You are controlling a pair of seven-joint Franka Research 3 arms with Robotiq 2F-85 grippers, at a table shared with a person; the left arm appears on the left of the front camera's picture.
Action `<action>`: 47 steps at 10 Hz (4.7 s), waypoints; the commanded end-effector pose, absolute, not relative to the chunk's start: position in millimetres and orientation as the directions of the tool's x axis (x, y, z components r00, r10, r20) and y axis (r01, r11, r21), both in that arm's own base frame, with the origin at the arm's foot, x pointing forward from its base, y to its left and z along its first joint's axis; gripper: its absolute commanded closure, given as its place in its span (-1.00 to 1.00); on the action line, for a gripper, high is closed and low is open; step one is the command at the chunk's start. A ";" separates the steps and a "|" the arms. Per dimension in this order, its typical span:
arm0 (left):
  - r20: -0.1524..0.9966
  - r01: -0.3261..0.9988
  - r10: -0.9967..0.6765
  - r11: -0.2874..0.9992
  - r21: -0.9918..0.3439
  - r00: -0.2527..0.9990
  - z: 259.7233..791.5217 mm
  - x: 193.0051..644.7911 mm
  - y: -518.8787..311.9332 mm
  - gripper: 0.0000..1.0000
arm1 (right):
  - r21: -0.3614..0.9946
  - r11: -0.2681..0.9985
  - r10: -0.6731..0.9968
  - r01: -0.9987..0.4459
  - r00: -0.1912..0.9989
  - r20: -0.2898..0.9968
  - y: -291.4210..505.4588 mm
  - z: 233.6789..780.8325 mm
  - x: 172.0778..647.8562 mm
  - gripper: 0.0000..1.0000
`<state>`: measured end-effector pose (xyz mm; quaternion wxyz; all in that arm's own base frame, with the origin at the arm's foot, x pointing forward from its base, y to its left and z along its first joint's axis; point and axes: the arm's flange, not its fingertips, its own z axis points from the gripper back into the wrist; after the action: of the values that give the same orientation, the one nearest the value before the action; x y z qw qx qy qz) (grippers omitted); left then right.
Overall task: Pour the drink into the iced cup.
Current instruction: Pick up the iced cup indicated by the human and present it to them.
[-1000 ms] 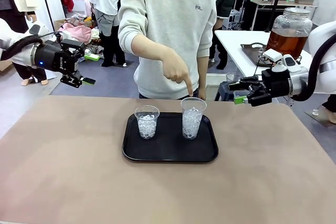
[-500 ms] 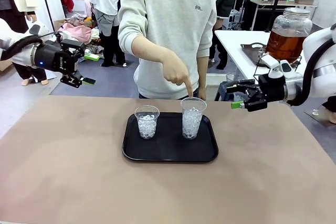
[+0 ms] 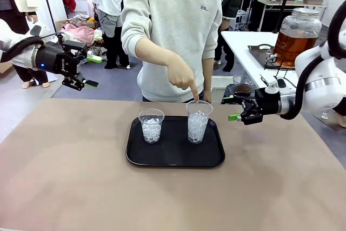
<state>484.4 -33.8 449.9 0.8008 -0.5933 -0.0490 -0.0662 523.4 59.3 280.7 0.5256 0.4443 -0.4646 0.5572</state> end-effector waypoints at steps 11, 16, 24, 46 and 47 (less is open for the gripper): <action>0.152 0.157 -0.040 0.290 -0.944 0.988 451.8 483.7 -34.1 -1.00 | -0.009 0.014 0.106 -1.000 -0.007 0.994 75.9 246.3 537.6 -1.00; 0.152 0.157 -0.040 0.290 -0.944 0.988 451.8 483.7 -34.1 -1.00 | 0.002 0.016 0.082 -1.000 0.003 0.997 105.6 223.7 539.9 -1.00; 0.152 0.157 -0.040 0.290 -0.944 0.988 451.8 483.7 -34.1 -1.00 | -0.004 0.001 0.073 -1.000 -0.004 0.997 120.2 209.5 521.8 -1.00; 0.152 0.157 -0.040 0.290 -0.944 0.988 451.8 483.7 -34.1 -1.00 | 0.039 0.032 0.060 -0.999 0.041 0.997 163.9 216.8 510.0 -1.00; 0.152 0.157 -0.040 0.290 -0.944 0.988 451.8 483.7 -34.1 -1.00 | 0.053 0.043 0.055 -0.998 0.055 0.997 165.2 217.5 512.0 -1.00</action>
<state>484.4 -33.7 449.9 0.8008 -0.5932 -0.0491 -0.0660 513.1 156.4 211.8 0.5186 0.4924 -0.4801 0.5080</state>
